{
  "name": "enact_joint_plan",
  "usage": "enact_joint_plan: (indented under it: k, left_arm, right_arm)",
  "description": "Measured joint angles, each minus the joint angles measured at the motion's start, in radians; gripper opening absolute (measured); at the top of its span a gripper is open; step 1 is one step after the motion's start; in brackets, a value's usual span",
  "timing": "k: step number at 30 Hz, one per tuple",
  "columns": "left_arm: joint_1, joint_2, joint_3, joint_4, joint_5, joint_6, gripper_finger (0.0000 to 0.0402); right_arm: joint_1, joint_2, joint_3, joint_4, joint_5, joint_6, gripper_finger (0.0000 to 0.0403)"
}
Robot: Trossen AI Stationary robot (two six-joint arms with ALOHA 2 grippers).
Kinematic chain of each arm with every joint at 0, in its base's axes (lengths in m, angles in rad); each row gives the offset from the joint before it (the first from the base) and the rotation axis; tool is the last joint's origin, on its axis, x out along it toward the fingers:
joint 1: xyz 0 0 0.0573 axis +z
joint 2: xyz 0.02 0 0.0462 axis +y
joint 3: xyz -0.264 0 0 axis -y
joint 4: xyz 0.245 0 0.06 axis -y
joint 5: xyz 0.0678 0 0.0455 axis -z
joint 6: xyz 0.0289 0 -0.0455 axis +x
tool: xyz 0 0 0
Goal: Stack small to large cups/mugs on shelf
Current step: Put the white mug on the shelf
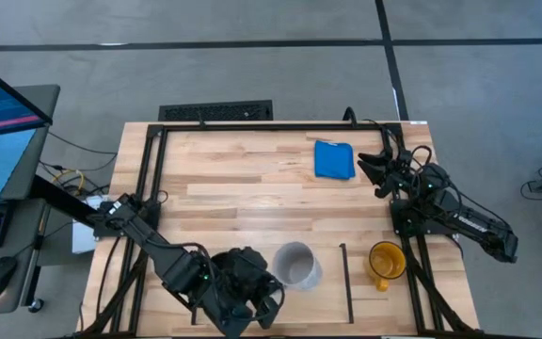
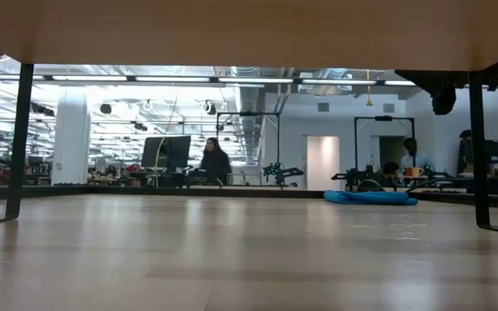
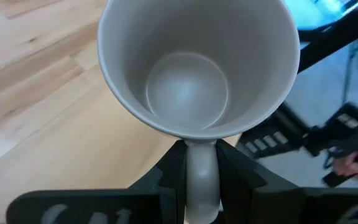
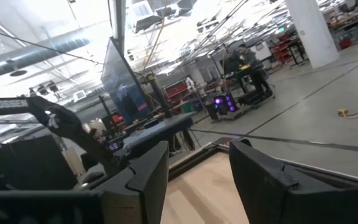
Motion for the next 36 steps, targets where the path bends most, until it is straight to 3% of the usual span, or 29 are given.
enact_joint_plan:
  k: [14,26,36]
  left_arm:
    - [0.079,0.018,0.0,-0.109,0.216,0.103,0.0049]
    - [0.081,0.036,0.001,-0.111,0.312,0.119,0.0049]
    - [0.08,0.047,0.001,-0.118,0.303,0.067,0.0049]
  right_arm:
    - [0.024,0.0,0.0,0.0,0.0,-0.002,0.0193]
    - [0.024,0.0,0.0,0.001,0.0,-0.002,0.0192]
    - [0.024,0.0,0.0,0.005,0.001,-0.002,0.0193]
